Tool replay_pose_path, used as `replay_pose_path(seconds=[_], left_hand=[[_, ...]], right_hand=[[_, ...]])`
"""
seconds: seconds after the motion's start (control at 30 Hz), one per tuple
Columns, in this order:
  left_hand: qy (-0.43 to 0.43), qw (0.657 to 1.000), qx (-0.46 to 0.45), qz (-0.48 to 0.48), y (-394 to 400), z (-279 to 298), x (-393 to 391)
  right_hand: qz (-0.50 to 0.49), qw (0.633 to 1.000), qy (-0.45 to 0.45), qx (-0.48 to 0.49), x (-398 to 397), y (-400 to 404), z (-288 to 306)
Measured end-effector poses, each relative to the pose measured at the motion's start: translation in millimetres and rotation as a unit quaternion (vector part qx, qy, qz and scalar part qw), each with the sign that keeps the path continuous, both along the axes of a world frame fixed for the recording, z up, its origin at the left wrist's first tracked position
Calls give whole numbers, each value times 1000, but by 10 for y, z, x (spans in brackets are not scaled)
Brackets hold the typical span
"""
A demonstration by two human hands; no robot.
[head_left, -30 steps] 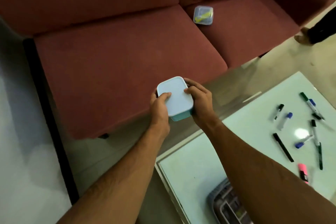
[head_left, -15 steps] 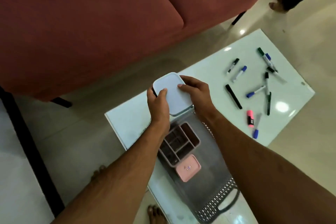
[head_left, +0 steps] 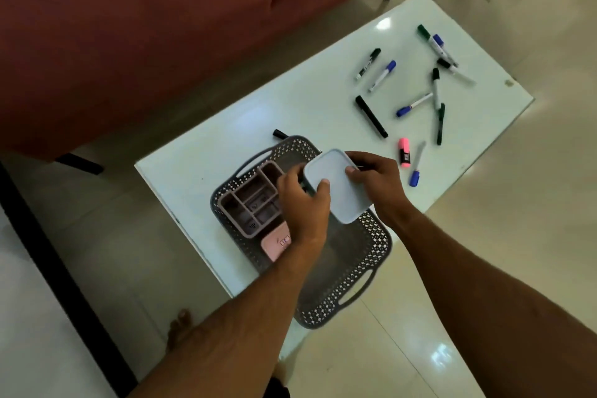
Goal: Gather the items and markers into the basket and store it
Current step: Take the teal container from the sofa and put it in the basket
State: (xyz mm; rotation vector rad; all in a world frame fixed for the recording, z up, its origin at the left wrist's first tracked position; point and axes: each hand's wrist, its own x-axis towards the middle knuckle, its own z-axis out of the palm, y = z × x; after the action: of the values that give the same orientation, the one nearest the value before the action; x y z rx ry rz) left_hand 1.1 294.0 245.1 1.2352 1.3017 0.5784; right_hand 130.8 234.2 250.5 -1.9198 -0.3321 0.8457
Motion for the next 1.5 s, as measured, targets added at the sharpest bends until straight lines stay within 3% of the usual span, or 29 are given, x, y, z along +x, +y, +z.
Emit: replay_pose_path(seconds=[0.17, 0.33, 0.5, 0.97, 1.2, 1.37, 1.5], left_hand=[[78, 994, -22, 78, -534, -65, -215], [146, 977, -104, 113, -983, -260, -518], [158, 976, -91, 115, -1049, -286, -598], [203, 961, -134, 133, -1040, -399, -654], [261, 954, -105, 106, -1093, -386, -650], [308, 944, -88, 74, -1099, -375, -650], [321, 939, -112, 54, -1067, -358, -651]], right_hand=[[156, 987, -24, -33, -24, -351, -126], [373, 922, -38, -97, -166, -431, -322], [462, 879, -9, -115, -349, -437, -506], [524, 837, -37, -154, -645, -271, -616], [501, 854, -42, -136, -722, -262, -681], [425, 897, -57, -112, -546, -397, -665], [451, 878, -45, -153, -389, -570, -688]])
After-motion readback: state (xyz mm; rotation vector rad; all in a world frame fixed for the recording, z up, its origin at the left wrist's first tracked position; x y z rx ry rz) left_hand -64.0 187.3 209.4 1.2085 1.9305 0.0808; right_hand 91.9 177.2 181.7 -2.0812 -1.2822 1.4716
